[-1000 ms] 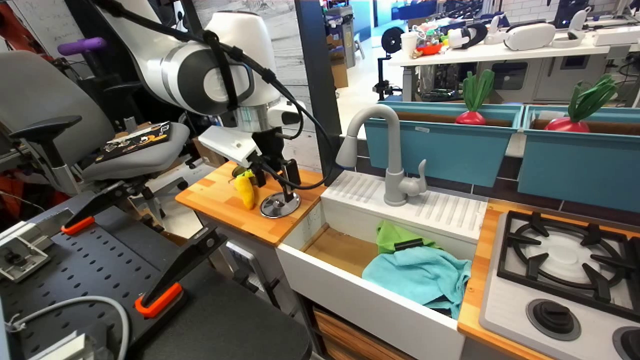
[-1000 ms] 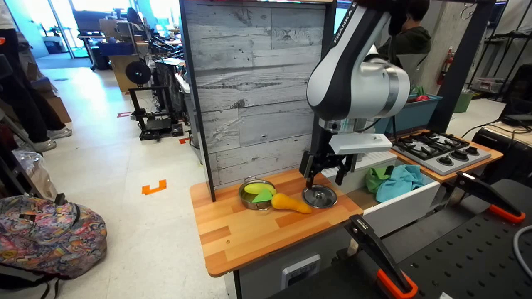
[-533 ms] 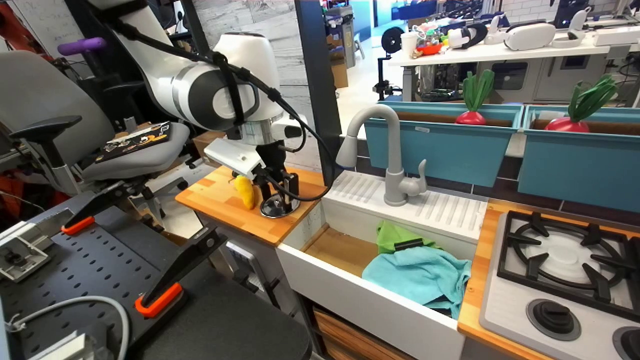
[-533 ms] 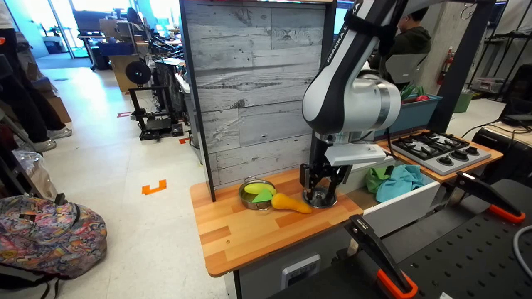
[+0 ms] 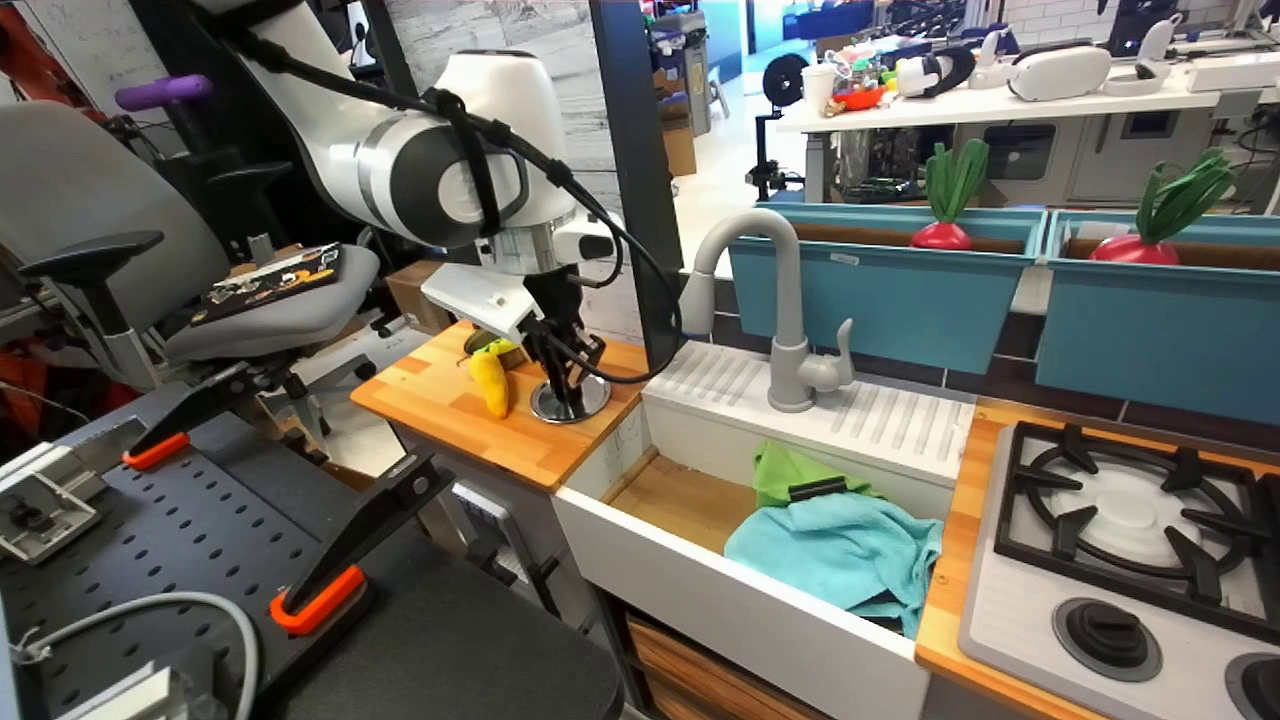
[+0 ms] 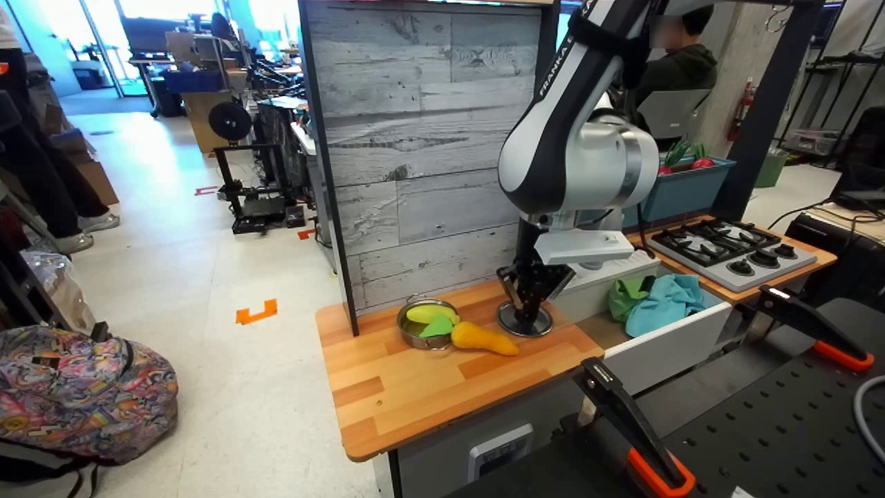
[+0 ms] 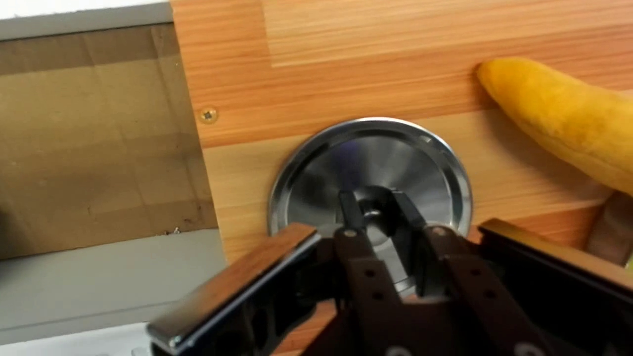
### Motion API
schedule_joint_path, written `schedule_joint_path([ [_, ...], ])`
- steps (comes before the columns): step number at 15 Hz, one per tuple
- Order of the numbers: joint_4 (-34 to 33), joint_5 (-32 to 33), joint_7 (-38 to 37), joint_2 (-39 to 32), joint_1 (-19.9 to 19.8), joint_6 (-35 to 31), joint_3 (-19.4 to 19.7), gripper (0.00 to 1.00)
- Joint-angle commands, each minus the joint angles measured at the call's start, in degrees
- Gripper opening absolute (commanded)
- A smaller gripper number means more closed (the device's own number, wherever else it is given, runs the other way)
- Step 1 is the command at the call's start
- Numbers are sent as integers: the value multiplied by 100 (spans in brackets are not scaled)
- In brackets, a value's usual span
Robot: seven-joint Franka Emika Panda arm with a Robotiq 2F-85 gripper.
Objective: Cover the silver pot
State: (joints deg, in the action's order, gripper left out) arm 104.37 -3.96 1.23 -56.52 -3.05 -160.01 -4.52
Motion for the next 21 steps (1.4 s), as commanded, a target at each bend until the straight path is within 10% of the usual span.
schedule_joint_path([
  [1, -16, -9, 88, 53, -45, -19, -56, 5],
  [21, 443, 3, 14, 967, 452, 33, -407, 5],
])
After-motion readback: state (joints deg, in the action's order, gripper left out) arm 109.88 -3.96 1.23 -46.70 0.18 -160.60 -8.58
